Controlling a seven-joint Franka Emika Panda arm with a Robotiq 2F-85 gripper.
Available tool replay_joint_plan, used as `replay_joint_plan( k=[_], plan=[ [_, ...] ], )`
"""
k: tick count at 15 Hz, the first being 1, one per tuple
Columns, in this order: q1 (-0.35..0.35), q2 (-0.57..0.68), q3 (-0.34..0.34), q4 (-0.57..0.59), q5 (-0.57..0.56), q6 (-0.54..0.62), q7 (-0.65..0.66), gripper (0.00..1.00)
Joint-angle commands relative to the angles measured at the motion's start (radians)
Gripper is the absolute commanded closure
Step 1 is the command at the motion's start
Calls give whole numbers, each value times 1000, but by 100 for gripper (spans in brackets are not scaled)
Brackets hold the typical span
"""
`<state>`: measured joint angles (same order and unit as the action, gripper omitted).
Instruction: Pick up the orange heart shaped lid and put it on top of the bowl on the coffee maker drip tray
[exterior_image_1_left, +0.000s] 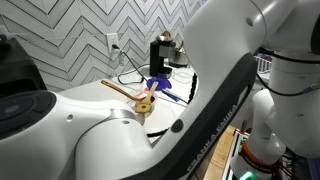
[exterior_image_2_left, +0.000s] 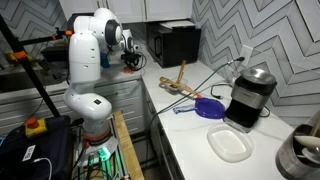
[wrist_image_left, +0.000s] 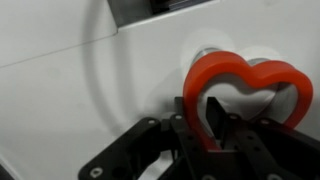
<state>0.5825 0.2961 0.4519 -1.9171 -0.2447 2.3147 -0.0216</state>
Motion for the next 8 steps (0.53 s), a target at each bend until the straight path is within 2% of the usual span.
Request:
replay_joint_plan(
  k=[1, 4, 6, 8],
  plan=[
    [6, -7, -5, 1, 19, 11, -4, 100],
    [-10, -55, -26, -37, 19, 18, 47, 97],
    [-28, -118, -66, -92, 0, 13, 143, 97],
    [-83, -217, -90, -198, 35, 34, 169, 97]
  ],
)
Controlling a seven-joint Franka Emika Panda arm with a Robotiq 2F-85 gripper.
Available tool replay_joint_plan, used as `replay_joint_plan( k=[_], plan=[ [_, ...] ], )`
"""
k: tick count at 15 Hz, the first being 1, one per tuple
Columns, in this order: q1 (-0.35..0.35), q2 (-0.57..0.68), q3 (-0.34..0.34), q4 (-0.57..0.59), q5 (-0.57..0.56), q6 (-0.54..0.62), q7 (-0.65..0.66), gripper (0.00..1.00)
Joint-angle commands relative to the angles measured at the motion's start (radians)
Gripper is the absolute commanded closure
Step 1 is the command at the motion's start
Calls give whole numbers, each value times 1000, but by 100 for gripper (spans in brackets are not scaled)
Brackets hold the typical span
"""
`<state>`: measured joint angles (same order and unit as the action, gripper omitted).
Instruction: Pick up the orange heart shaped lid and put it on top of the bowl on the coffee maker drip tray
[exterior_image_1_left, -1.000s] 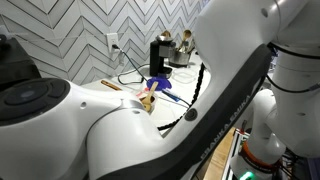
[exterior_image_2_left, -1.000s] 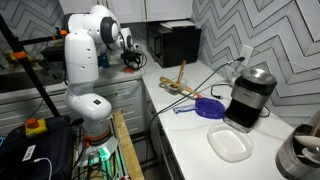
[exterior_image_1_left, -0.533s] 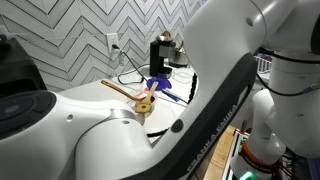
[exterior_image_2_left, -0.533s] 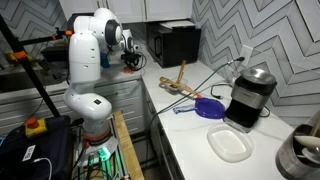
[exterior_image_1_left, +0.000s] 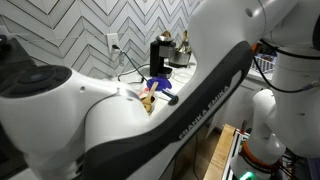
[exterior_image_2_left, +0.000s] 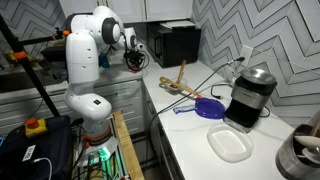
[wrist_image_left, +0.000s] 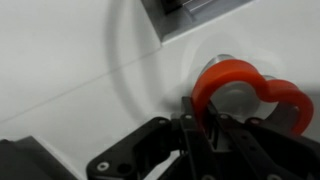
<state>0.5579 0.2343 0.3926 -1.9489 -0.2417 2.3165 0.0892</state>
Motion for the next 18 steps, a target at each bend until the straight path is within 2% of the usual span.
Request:
replay_joint_plan(
  k=[1, 2, 3, 4, 6, 7, 8, 13, 18],
  plan=[
    [-84, -194, -35, -206, 55, 33, 74, 97],
    [-108, -236, -42, -247, 79, 31, 86, 97],
    [-85, -108, -23, -105, 30, -4, 50, 97],
    [-103, -133, -27, -127, 34, -3, 44, 87],
    [-105, -131, -24, -118, 34, -3, 41, 87],
    [-99, -120, -32, -106, 6, -4, 123, 97],
    [-108, -133, -44, -110, 17, 5, 185, 97],
    [-195, -306, -100, -194, 42, -10, 292, 97],
    [-294, -479, -126, -292, 27, -36, 440, 97]
  ],
)
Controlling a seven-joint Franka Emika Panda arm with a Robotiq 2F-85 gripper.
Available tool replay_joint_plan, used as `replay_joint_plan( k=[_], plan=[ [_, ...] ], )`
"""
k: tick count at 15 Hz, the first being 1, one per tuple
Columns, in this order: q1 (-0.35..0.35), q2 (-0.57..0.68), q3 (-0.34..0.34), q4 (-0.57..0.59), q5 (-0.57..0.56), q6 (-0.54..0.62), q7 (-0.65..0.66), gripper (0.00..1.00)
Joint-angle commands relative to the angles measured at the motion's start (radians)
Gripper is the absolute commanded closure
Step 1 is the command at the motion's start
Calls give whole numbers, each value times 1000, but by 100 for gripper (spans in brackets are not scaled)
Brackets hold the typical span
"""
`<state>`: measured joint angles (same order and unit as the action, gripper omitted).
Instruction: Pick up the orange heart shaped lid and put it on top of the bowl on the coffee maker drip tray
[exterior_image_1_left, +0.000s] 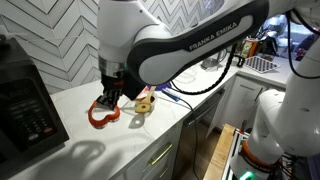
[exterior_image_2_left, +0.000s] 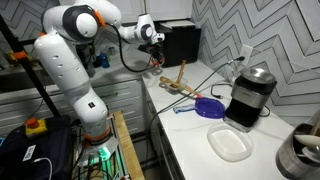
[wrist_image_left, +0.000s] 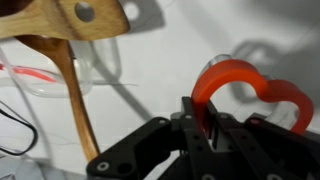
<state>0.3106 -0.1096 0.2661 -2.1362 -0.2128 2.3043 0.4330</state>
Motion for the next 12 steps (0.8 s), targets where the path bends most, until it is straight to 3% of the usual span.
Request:
replay_joint_plan(
  k=[1, 2, 3, 6, 7, 9, 12],
  plan=[
    [-70, -167, 1, -130, -12, -27, 130, 97],
    [-91, -184, 9, -142, -25, -37, 174, 97],
    [-83, -102, 17, -64, 2, -22, 88, 87],
    [-109, -156, 19, -109, 2, -27, 129, 87],
    [-109, -161, 20, -115, 2, -27, 133, 97],
    [-159, -137, 30, -82, -36, -44, 266, 97],
    [-223, -141, -32, -67, -19, -31, 290, 97]
  ],
)
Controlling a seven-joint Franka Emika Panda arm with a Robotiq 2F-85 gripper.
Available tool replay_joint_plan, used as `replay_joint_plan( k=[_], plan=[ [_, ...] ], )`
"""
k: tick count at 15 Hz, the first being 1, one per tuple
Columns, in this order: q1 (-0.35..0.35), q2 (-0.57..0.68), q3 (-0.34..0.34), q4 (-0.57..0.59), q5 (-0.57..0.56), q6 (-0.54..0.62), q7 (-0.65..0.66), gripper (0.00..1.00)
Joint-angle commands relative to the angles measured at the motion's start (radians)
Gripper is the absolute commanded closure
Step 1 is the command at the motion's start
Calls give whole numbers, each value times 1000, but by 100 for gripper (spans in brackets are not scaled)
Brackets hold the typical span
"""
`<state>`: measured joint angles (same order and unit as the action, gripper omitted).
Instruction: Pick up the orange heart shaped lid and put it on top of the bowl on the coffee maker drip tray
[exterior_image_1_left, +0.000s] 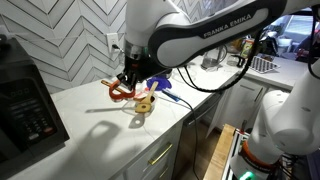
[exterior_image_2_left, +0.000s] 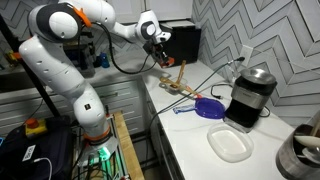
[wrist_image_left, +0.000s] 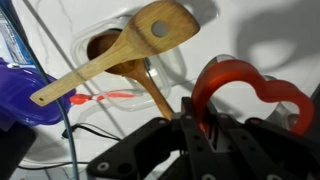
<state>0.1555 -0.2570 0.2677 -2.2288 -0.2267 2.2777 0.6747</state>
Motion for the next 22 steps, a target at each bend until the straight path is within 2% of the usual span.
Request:
replay_joint_plan(
  k=[1, 7, 14, 15, 18, 19, 20, 22],
  plan=[
    [-92, -3, -55, 27, 2, -11, 53, 97],
    [-240, -53, -169, 2, -11, -14, 138, 97],
    [-392, -94, -222, -96, -112, -10, 378, 97],
    [-357, -50, -232, -35, -71, -3, 293, 87],
    [-379, -59, -237, -64, -93, -3, 343, 87],
    [-379, -61, -236, -66, -94, -3, 348, 97],
    [-379, -48, -232, -59, -87, -16, 365, 97],
    [-432, -15, -215, -61, -177, -21, 522, 97]
  ],
)
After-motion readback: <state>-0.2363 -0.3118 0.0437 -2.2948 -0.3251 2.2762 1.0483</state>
